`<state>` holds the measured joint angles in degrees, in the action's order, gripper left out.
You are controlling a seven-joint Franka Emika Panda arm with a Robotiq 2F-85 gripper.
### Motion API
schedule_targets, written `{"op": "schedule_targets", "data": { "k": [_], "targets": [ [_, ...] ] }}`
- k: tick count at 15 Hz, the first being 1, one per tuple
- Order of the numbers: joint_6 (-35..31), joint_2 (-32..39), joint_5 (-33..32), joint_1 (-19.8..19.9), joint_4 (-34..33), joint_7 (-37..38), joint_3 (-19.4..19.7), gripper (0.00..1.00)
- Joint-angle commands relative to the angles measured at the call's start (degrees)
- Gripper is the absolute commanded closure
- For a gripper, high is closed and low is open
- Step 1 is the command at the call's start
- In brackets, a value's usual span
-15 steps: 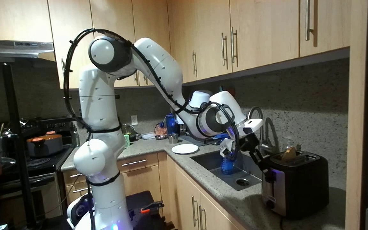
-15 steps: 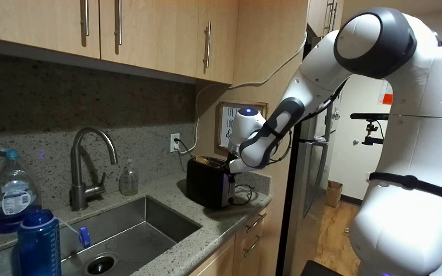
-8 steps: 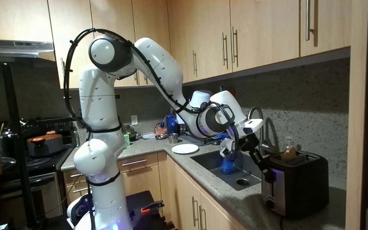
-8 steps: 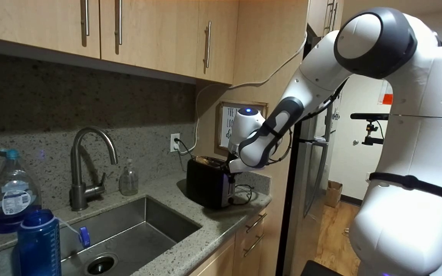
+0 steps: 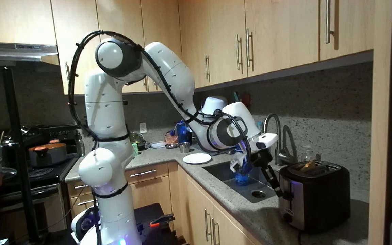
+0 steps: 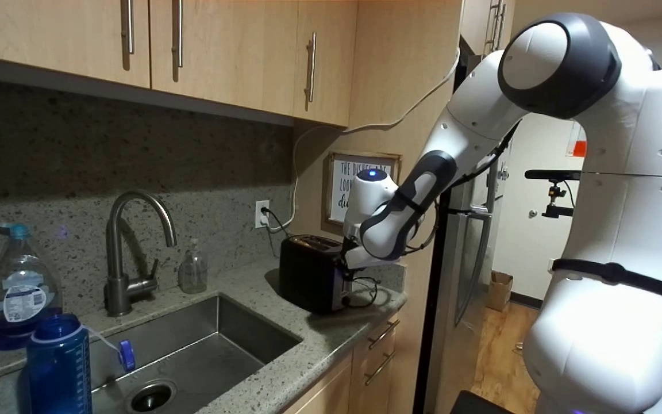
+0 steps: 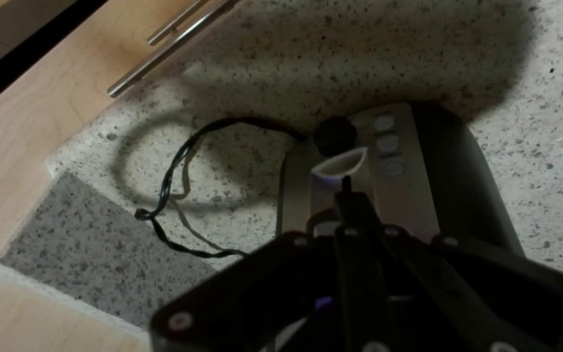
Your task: Put the slice of bread in the toaster, push the lever on the toaster down
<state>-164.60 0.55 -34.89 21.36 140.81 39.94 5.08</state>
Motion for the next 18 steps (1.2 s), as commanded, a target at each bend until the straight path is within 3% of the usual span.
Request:
{"op": "schedule_targets", "data": {
  "k": [1, 7, 12, 13, 18],
  "targets": [
    [0.9, 0.9, -1.0, -0.3, 0.7, 1.8, -0.2, 1.00],
    [1.8, 3.4, 0.0, -0.3, -0.4, 2.1, 0.2, 1.00],
    [4.6, 0.6, 1.4, -0.4, -1.3, 0.9, 0.0, 1.00],
    [5.9, -0.3, 3.7, -4.4, -1.5, -0.9, 3.7, 1.00],
    [14.0, -3.4, 6.5, -6.4, -4.7, -1.7, 5.2, 1.00]
  ]
}}
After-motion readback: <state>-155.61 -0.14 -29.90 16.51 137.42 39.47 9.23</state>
